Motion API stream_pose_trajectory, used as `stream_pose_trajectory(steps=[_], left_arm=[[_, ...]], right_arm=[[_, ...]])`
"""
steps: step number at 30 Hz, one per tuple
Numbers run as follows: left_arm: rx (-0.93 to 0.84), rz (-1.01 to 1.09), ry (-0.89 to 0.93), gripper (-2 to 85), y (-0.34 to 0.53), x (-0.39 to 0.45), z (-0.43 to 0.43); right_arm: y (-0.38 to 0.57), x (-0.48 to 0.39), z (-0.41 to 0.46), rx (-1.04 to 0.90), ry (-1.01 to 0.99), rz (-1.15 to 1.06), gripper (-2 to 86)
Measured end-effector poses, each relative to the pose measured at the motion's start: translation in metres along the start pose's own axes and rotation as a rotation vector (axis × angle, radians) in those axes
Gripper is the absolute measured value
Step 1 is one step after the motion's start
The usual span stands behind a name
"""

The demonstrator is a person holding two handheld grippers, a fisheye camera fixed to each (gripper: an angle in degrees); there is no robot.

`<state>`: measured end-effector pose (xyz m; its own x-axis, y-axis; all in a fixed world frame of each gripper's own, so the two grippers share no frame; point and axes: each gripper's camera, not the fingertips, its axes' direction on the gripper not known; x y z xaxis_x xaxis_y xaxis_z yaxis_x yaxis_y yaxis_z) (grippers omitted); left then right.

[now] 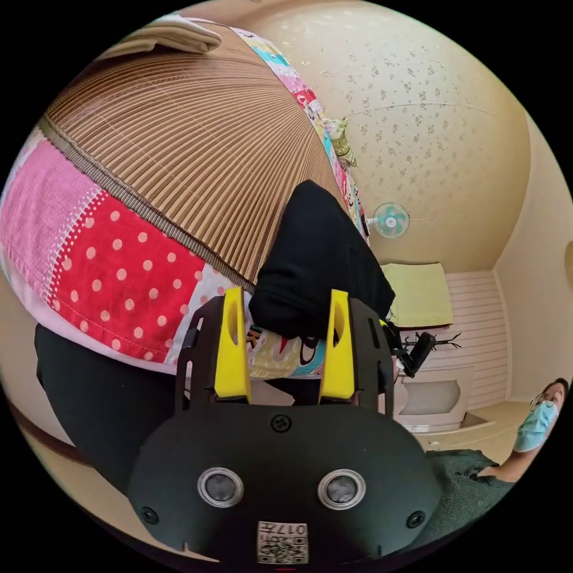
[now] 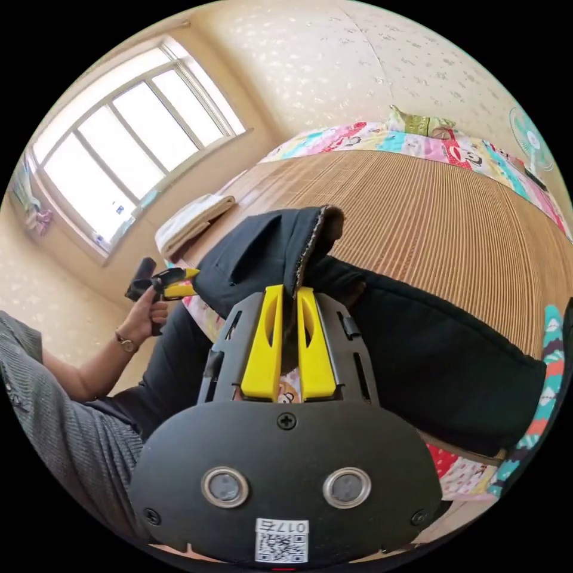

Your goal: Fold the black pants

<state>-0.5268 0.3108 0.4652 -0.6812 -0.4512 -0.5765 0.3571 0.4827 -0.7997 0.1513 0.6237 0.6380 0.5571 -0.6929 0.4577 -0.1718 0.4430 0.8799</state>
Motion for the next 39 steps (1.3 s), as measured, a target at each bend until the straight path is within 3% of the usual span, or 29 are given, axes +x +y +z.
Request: stream_pose_trajectory(steps=[2,5,10,12,16,21,25,28,30,34,37,39], left_arm=[[-0.026,-0.001,0.039,17.5,0.000,-0.008,-0.003],[-0.034,0.002,0.090,13.8,0.005,-0.022,-0.008],[0.001,-0.005,0.374,8.5,0.021,-0.061,-0.022],[-0.020,0.009,0.555,7.5,0.028,-0.073,-0.025],[-0.037,0.192,0.690,6.5,0.034,-0.042,-0.044],[-0.046,0.488,0.653,6.4,0.047,0.056,-0.084],[-0.018,0.716,0.562,6.4,0.070,0.139,-0.098],[-0.064,0.828,0.495,6.3,0.092,0.195,-0.061],[-0.205,0.856,0.425,6.3,0.110,0.219,0.005],[-0.378,0.828,0.360,5.2,0.131,0.211,0.087],[-0.268,0.696,0.269,7.9,0.122,0.165,0.094],[-0.170,0.559,0.106,11.7,0.110,0.121,0.086]], right_arm=[[0.001,0.010,0.043,-0.103,0.040,0.052,5.0],[0.008,0.039,0.076,-0.197,-0.058,0.176,5.8],[0.024,-0.014,0.019,0.106,0.268,0.112,2.1],[0.030,-0.032,0.014,0.193,0.307,0.056,1.3],[0.013,-0.012,0.107,-0.187,0.297,0.081,0.6],[0.010,-0.020,0.133,-0.155,0.161,0.172,0.4],[-0.008,-0.035,0.150,-0.127,-0.154,0.132,0.4],[-0.014,-0.011,0.148,-0.107,-0.396,0.203,0.4],[-0.002,0.019,0.130,-0.010,-0.503,0.299,0.5],[0.049,0.081,0.074,0.072,-0.358,0.461,0.7],[0.098,0.118,0.029,0.037,-0.242,0.565,1.0],[0.127,0.134,-0.004,0.089,-0.260,0.573,1.3]])
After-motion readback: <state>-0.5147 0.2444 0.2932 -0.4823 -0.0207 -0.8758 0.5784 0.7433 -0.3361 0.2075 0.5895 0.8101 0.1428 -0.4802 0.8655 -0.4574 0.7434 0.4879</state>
